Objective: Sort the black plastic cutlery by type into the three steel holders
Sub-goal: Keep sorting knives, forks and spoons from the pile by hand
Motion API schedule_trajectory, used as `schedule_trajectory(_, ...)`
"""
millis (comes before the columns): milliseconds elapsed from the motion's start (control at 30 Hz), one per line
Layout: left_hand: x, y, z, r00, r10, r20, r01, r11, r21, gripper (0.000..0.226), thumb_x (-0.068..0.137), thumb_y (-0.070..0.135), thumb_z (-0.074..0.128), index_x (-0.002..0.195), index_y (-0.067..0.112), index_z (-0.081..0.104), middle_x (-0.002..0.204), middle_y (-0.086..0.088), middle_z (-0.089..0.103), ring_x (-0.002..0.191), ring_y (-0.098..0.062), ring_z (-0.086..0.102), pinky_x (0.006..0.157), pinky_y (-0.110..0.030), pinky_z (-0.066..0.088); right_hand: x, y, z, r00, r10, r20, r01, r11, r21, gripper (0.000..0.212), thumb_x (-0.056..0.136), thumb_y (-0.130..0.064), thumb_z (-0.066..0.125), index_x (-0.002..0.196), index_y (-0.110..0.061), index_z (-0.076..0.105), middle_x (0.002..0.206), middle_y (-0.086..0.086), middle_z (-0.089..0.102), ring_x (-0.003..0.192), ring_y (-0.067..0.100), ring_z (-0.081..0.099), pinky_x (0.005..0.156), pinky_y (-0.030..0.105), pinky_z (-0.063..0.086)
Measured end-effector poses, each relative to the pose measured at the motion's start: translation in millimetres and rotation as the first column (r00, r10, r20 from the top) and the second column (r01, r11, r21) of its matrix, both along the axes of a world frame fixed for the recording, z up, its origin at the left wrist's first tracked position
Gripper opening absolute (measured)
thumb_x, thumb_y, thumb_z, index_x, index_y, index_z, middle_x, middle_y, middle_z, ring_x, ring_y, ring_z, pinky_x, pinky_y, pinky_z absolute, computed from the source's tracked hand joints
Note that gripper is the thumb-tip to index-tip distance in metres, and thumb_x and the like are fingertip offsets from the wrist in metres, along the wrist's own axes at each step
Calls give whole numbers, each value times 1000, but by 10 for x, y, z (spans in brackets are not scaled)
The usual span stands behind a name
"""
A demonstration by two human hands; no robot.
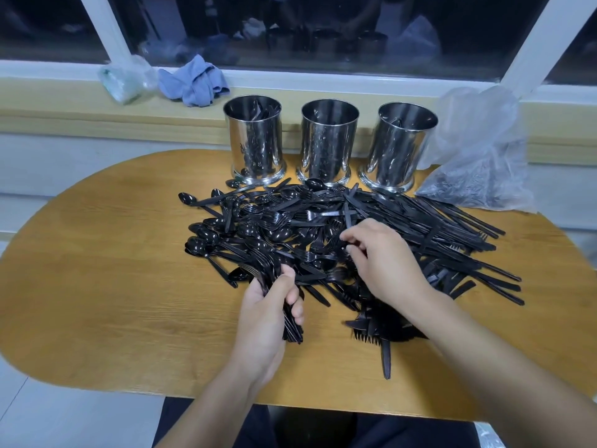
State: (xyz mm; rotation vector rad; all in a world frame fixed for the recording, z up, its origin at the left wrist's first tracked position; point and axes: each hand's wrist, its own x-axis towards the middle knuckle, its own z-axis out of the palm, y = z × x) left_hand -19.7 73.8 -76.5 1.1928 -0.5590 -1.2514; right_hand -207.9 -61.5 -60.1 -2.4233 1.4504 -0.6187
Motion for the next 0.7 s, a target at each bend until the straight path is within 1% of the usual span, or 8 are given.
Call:
schedule_trajectory(67, 2, 10, -24, 1000, 0, 10, 0, 1000, 8, 15, 113, 28, 65, 105, 18, 57, 78, -1, 43, 66, -17, 40, 57, -32, 39, 41, -135, 1, 994, 49, -94, -53, 998, -45, 28, 105, -12, 67, 129, -23, 76, 123, -4, 68, 115, 23, 61, 108, 47, 49)
schedule_trajectory(167, 10, 20, -40, 1000, 6, -3, -6, 1000, 19, 16, 112, 30, 67, 106, 17, 58, 79, -2, 44, 67, -17, 41, 58, -31, 39, 121, -273, 16, 968, 115, -223, -135, 988, -74, 32, 105, -8, 65, 131, -22, 76, 130, -2, 69, 122, 26, 57, 112, 46, 42)
schedule_trajectory(267, 20, 26, -33, 1000, 11, -6, -11, 1000, 12, 16, 112, 29, 67, 105, 17, 59, 78, -1, 44, 67, -17, 40, 59, -32, 38, 176, -318, 13, 945, 133, -300, -155, 987, -52, 24, 104, -12, 67, 120, -26, 77, 122, -4, 69, 119, 25, 55, 109, 42, 40)
schedule_trajectory(333, 36, 28, -33, 1000, 19, -9, -19, 1000, 12, 16, 111, 29, 68, 105, 17, 58, 78, -1, 44, 67, -17, 41, 60, -33, 38, 187, -304, -1, 943, 127, -308, -146, 988, -41, 16, 104, -15, 67, 110, -28, 75, 114, -7, 66, 115, 22, 54, 107, 38, 37)
schedule_trajectory(400, 57, 26, -42, 999, 28, -22, -28, 999, 15, 15, 110, 29, 69, 106, 18, 59, 78, -1, 45, 67, -17, 41, 60, -33, 39, 183, -276, -28, 947, 121, -298, -134, 991, -25, 15, 104, -18, 67, 106, -30, 76, 111, -9, 66, 111, 20, 54, 105, 37, 36)
schedule_trajectory(567, 64, 18, -65, 1000, 10, 5, -10, 1000, 10, 23, 110, 32, 70, 100, 17, 57, 80, -4, 46, 68, -18, 44, 61, -34, 41, 117, -174, -98, 966, 165, -197, -160, 986, 45, 23, 107, -21, 62, 108, -33, 81, 111, -13, 71, 107, 16, 57, 111, 42, 35)
schedule_trajectory(633, 50, 18, -57, 1000, 5, 11, -5, 1000, 11, 27, 111, 33, 70, 94, 18, 56, 81, -5, 47, 68, -18, 45, 61, -34, 42, 122, -115, -95, 970, 171, -172, -167, 985, 40, 21, 109, -31, 60, 106, -34, 80, 106, -16, 69, 103, 14, 56, 113, 44, 35)
schedule_trajectory(700, 39, 13, -50, 1000, 6, 19, -7, 1000, 13, 27, 111, 32, 69, 93, 18, 55, 80, -6, 47, 67, -18, 45, 61, -34, 42, 144, -70, -91, 969, 170, -178, -167, 985, 34, 24, 108, -47, 59, 101, -34, 79, 101, -16, 67, 100, 12, 55, 111, 41, 34)
